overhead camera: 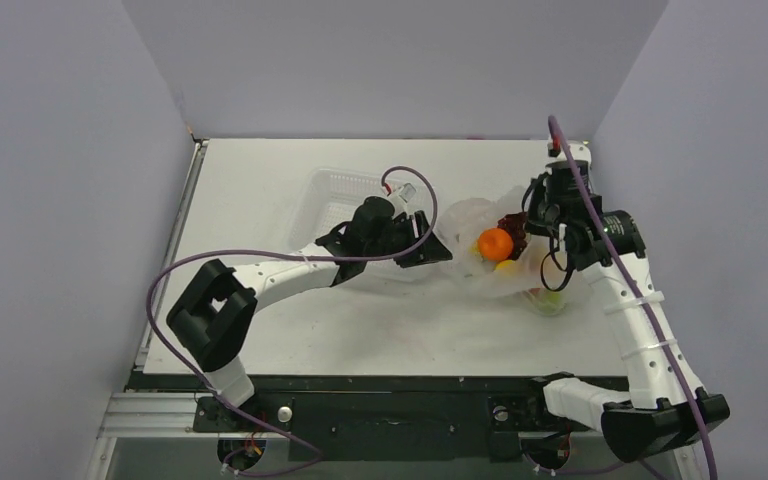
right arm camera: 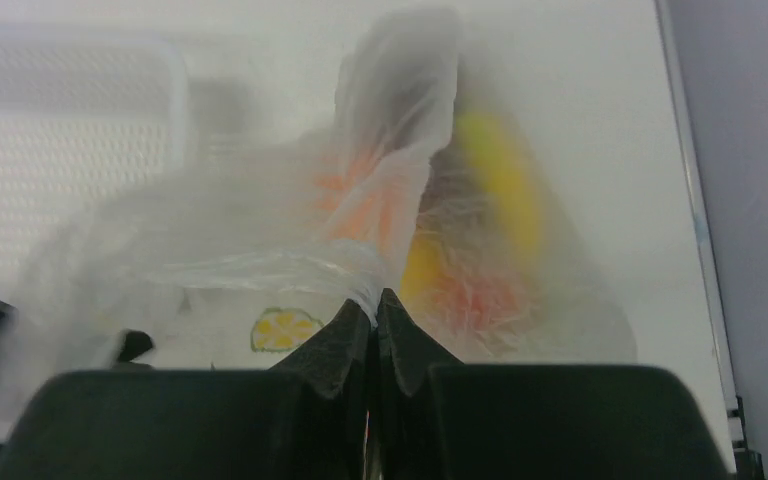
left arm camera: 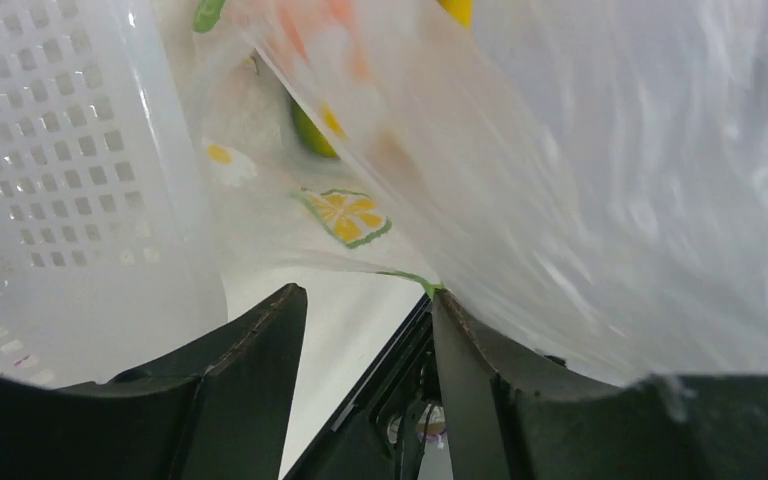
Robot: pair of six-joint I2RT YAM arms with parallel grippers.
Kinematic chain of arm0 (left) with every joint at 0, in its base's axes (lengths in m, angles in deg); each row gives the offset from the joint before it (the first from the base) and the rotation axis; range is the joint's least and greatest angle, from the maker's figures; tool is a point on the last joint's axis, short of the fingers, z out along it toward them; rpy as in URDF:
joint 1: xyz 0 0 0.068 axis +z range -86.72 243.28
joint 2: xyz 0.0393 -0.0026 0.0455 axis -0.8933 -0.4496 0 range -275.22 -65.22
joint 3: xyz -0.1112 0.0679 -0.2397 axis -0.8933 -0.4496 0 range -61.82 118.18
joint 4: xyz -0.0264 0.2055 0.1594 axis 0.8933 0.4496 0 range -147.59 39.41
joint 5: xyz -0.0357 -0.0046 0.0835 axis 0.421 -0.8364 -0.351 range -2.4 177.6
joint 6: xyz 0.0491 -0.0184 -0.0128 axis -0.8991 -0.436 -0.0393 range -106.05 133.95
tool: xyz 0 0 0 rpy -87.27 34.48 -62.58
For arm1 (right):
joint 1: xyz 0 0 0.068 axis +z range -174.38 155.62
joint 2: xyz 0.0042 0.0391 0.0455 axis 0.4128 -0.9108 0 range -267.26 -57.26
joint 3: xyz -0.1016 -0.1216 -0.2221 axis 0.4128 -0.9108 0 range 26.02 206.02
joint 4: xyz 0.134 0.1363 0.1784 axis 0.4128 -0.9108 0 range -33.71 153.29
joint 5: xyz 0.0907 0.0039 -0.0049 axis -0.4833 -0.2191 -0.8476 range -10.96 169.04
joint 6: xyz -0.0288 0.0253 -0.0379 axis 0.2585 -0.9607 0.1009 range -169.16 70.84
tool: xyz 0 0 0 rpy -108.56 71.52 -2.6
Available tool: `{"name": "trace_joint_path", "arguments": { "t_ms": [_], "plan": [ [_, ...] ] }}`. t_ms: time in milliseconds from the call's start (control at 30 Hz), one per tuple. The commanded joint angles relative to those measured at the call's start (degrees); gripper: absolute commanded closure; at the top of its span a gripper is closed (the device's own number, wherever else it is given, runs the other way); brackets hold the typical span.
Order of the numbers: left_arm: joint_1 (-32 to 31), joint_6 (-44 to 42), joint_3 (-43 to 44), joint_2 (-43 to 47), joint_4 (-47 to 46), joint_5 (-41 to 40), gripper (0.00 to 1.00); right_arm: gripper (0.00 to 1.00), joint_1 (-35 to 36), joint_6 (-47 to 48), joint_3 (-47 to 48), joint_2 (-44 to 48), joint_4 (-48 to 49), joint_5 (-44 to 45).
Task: Take the fake fruits out of the plastic bag
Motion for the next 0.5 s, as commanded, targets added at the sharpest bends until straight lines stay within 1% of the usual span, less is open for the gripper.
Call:
{"name": "trace_joint_path", "arguments": {
  "t_ms": [0, 100, 233, 367, 467],
  "plan": [
    [1.55, -4.22, -1.10, 9.37, -2.30, 2.61, 0.52, 1.00, 0.59, 0.49, -10.13, 7.15, 4.07, -2.53],
    [1.25, -5.66, -1.29, 12.73, -2.90, 4.73, 0.49, 1.00, 0.61, -0.08, -11.79, 8.32, 4.65, -3.53],
    [-1.33, -4.12, -1.37, 12.64, -8.45, 8.35, 0.49, 1.00, 0.68, -0.97, -9.99, 7.68, 5.59, -5.51],
    [-5.34, -5.35, 1.75, 9.25, -9.80, 7.66, 0.51, 1.00, 0.69, -2.37, -7.13, 6.60, 6.69, -7.79],
    [-8.48, -8.95, 5.36, 7.15, -6.73, 5.16, 0.51, 1.00, 0.70, -3.47, -6.26, 6.41, 6.93, -9.34]
  ]
}}
